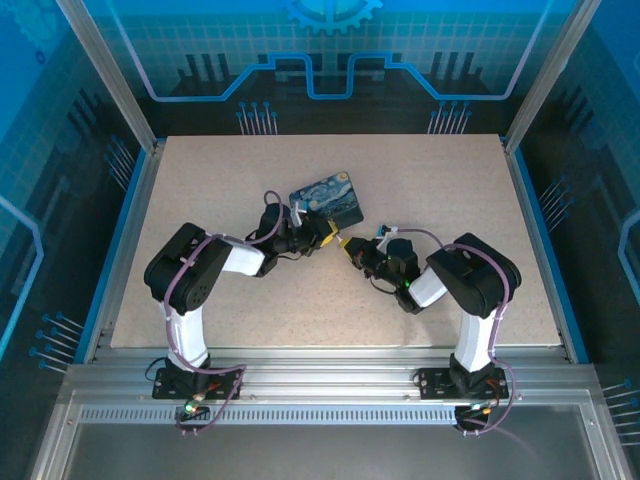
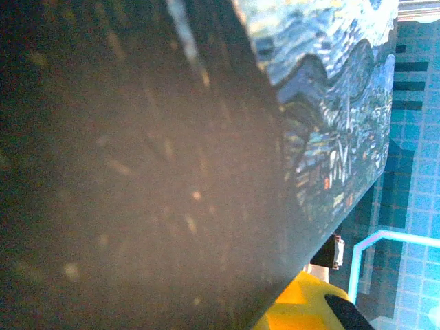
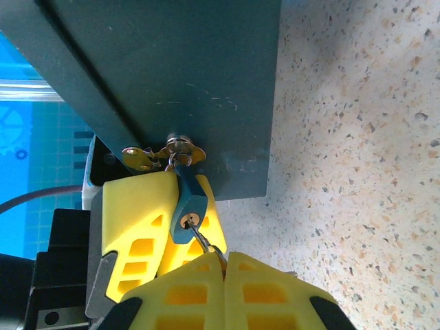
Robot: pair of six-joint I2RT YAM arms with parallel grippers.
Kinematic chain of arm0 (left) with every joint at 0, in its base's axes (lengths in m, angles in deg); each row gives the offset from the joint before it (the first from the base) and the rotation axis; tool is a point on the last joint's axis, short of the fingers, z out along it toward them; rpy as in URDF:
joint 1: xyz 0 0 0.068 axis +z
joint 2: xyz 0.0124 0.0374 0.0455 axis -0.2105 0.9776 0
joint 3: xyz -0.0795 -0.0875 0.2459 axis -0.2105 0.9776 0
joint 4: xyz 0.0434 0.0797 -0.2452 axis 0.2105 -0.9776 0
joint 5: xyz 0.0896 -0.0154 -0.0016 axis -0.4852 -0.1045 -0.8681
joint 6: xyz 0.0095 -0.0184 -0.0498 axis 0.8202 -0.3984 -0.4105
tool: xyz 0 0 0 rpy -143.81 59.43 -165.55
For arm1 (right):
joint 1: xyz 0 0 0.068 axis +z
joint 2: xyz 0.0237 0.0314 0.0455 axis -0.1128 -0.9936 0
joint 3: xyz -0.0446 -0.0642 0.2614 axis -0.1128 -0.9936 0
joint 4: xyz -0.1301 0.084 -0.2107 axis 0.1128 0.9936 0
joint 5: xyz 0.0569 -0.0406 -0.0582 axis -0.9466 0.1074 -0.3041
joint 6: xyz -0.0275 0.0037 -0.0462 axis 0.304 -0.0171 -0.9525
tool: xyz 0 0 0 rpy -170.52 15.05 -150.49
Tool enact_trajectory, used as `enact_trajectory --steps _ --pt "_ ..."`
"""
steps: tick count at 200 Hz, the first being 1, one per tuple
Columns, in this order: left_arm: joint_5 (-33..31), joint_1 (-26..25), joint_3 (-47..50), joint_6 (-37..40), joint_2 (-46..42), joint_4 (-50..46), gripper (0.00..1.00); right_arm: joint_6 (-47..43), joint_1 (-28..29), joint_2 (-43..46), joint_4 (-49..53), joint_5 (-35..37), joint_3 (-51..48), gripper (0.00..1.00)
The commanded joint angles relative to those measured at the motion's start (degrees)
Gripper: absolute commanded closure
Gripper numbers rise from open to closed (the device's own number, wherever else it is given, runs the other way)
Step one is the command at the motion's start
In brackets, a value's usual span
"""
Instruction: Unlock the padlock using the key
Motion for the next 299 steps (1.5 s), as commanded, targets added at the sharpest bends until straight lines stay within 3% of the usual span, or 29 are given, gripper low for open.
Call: enact_trajectory --steps 1,132,180,207,275,299 --pt "4.93 -1.12 0.26 -1.43 0.63 2.91 1.00 1.36 -0.88 -0.59 -4.43 -0.22 2.17 1.00" --pt "6.34 -1.14 0.05 -1.94 1.07 3.79 1.00 13.78 -2.55 -2.95 -6.09 -5.73 5.50 1.00" --pt "7.03 -1.14 -0.10 -1.82 1.07 2.98 1.00 7.35 -3.28 1.01 3.72 -7.62 7.13 1.00" --pt "7.64 -1.31 -0.42 -1.71 0.90 2.34 1.00 0.66 -3.30 4.54 15.50 -7.85 10.39 1.00" --pt "9.01 -2.10 -1.06 -0.26 0.22 -0.78 1.00 0.07 -3.43 4.23 16.83 -8.84 12.84 1.00" --pt "7.77 -1.91 -1.00 0.53 -0.39 -3.11 1.00 -0.47 -3.56 4.67 16.15 -9.46 10.73 0.93"
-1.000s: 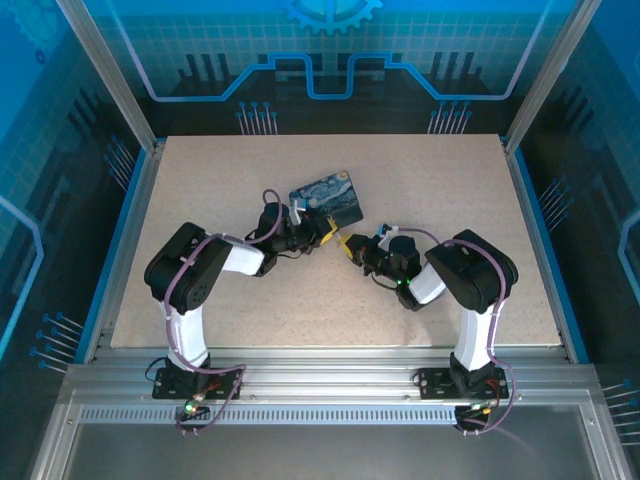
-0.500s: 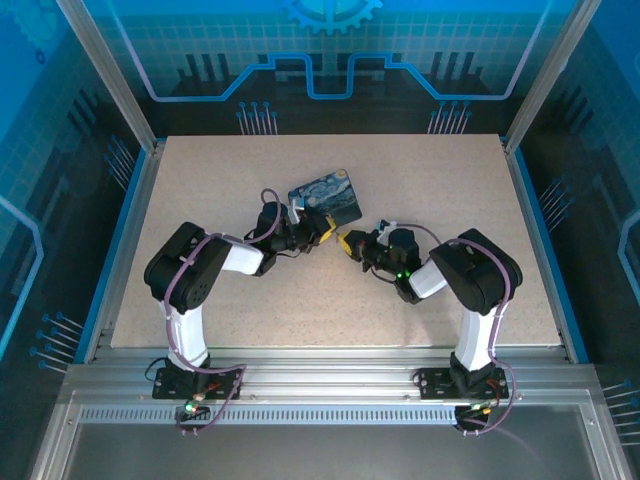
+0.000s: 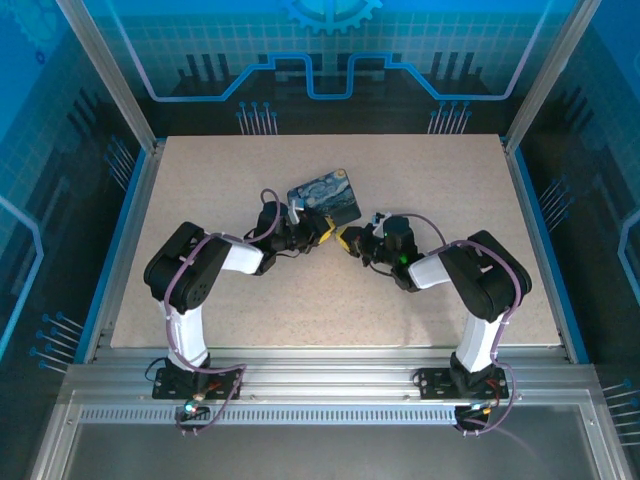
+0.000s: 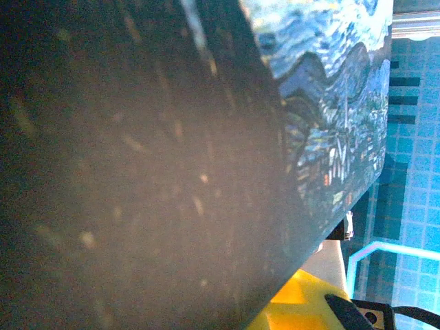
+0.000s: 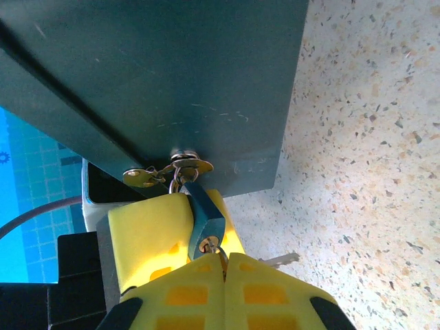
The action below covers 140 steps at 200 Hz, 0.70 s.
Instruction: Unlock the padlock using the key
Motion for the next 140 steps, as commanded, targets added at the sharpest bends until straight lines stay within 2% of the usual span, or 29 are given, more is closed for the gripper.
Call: enact_trajectory --steps 1,40,63,86,140 --pt "8.05 -2.84 -0.63 1.41 -0.78 -3.59 1.00 -2.05 -0.35 1.47 -3.50 -0.22 0.61 0.92" --pt "4.43 -2.49 -2.71 6.67 -4.05 -13.83 1.00 -7.58 -1.22 7.31 3.41 -0.32 -4.12 0.79" --pt "3.61 -2.49 -3.92 8.28 -4.87 -17.36 1.00 -12.83 -1.69 13.08 11.91 0.69 -6.03 0.77" --pt "3.17 -2.49 -4.61 8.03 -4.86 -18.81 1.00 -18.60 -1.87 19.01 23.30 2.36 -5.86 0.69" --pt "1.50 -2.80 -5.97 9.86 -6.20 -24.08 1.00 -30.43 -1.70 28.63 44.60 8.64 -4.75 0.65"
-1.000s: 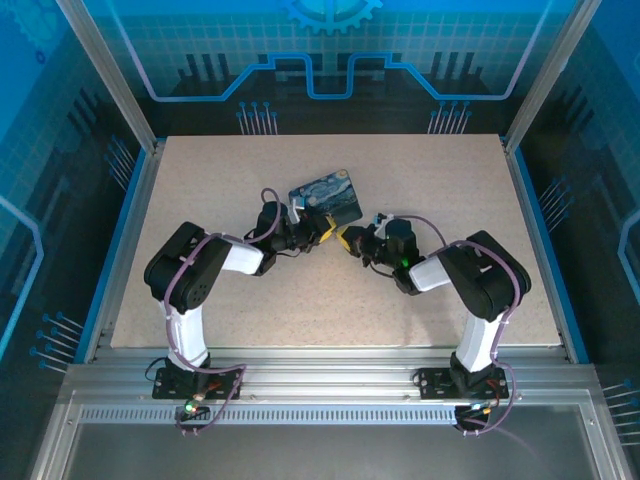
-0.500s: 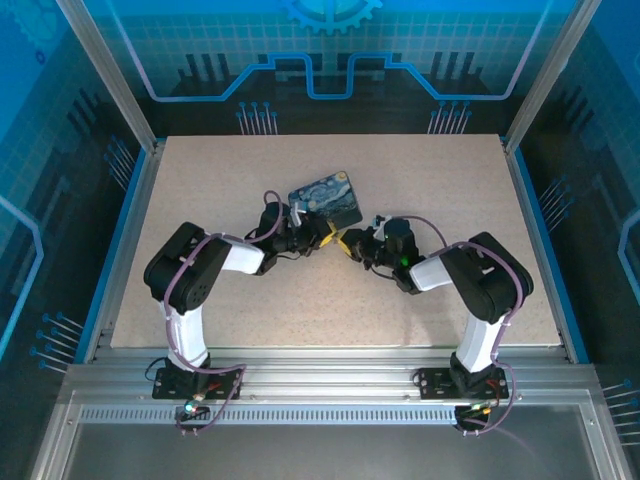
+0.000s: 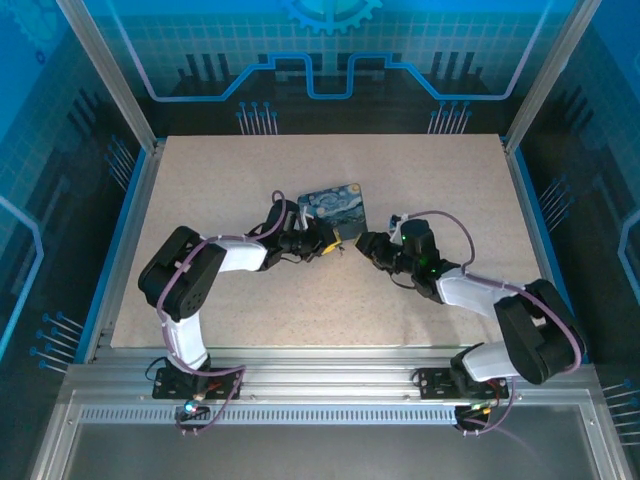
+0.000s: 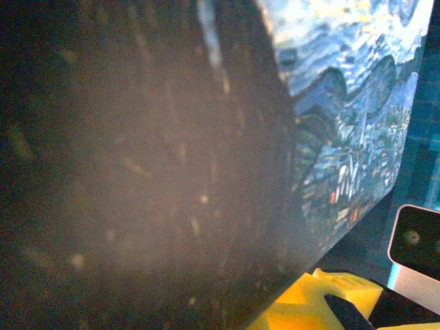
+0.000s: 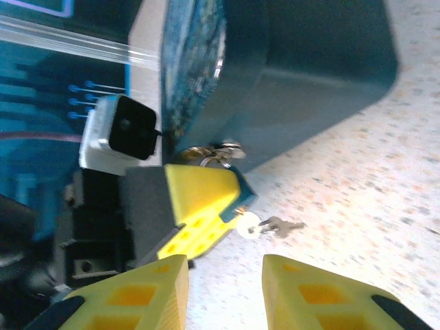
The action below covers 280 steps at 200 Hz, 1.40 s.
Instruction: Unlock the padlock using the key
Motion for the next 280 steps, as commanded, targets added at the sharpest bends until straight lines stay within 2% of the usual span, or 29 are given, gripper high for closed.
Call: enact_trajectory --steps 1,35,79,124,240,280 --pt "-0.30 -0.38 -2.15 1.39 -2.50 -3.50 1.00 -8.23 -0.25 2.82 13.89 4.10 1.16 0.65" --pt "-0.59 -0.92 -3.46 1.73 -2.65 -5.32 1.00 -16.18 1.90 5.44 21.78 8.76 4.02 0.65" --pt "-1.66 -1.93 -5.98 3.66 -3.81 -9.35 1.00 -24.96 7.08 4.34 27.24 13.50 9.05 0.65" --pt "-2.96 -2.42 -7.48 5.85 -5.08 -13.89 1.00 -28.28 9.35 2.51 27.40 15.19 10.87 0.64" --pt "-2.08 -2.55 -7.75 4.81 -4.51 -13.30 1.00 -36.70 11.26 -7.39 28.14 16.57 19.51 0.54" --pt "-1.62 -2.56 -8.19 4.55 -4.22 -13.31 1.00 -37.62 11.57 -9.60 28.55 17.38 22.61 0.56"
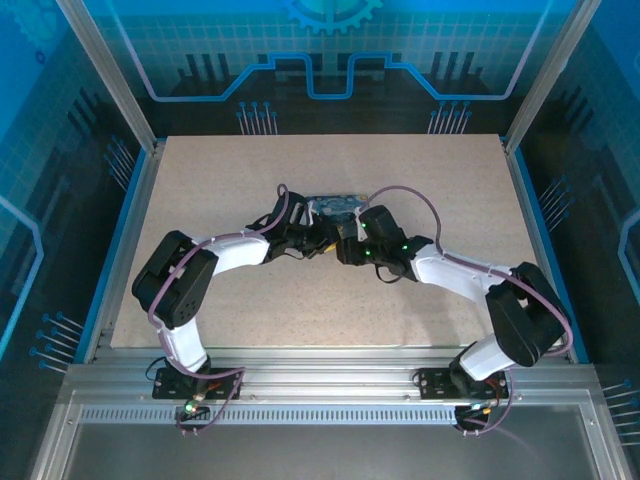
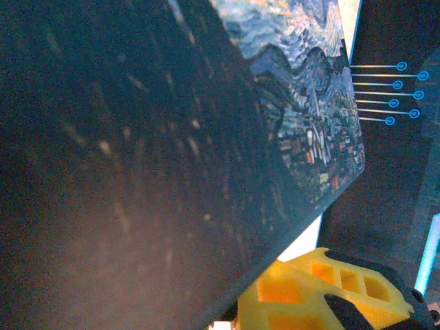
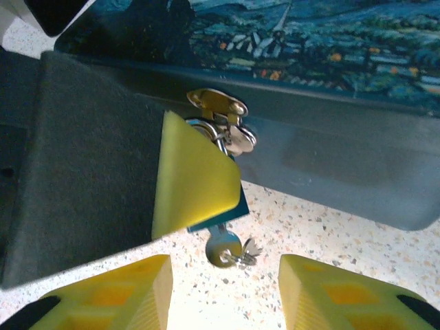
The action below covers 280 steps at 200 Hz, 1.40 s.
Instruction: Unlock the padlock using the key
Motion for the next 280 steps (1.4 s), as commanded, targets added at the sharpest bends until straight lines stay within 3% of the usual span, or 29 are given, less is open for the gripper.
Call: enact_trajectory --steps 1,64,132,182,227,280 --pt "1.23 -0.37 -2.25 -0.01 -1.05 0.01 1.00 -1.79 0.93 -1.06 0.97 1.34 2.49 0.56" --pt "1.53 -0.34 -2.42 -0.03 -0.89 -0.05 1.00 -2.51 1.39 -3.61 1.52 1.89 4.11 0.60" --pt "2.18 -0.31 -2.33 -0.01 -0.72 0.10 1.00 -2.88 1.83 -4.18 3.09 3.77 5.90 0.70" --pt "2.23 -0.28 -2.16 -0.18 -0.67 0.36 1.00 -3.17 1.83 -4.28 2.65 2.63 5.41 1.00" --pt "1.98 -0.13 -1.16 0.12 -1.14 0.71 1.00 -2.67 1.58 -4.41 0.66 0.53 4.04 1.00" --pt "0.70 -0.08 2.15 -0.21 -0.57 3.07 0.89 -4.86 1.65 -6.26 -1.22 -1.23 1.87 1.00"
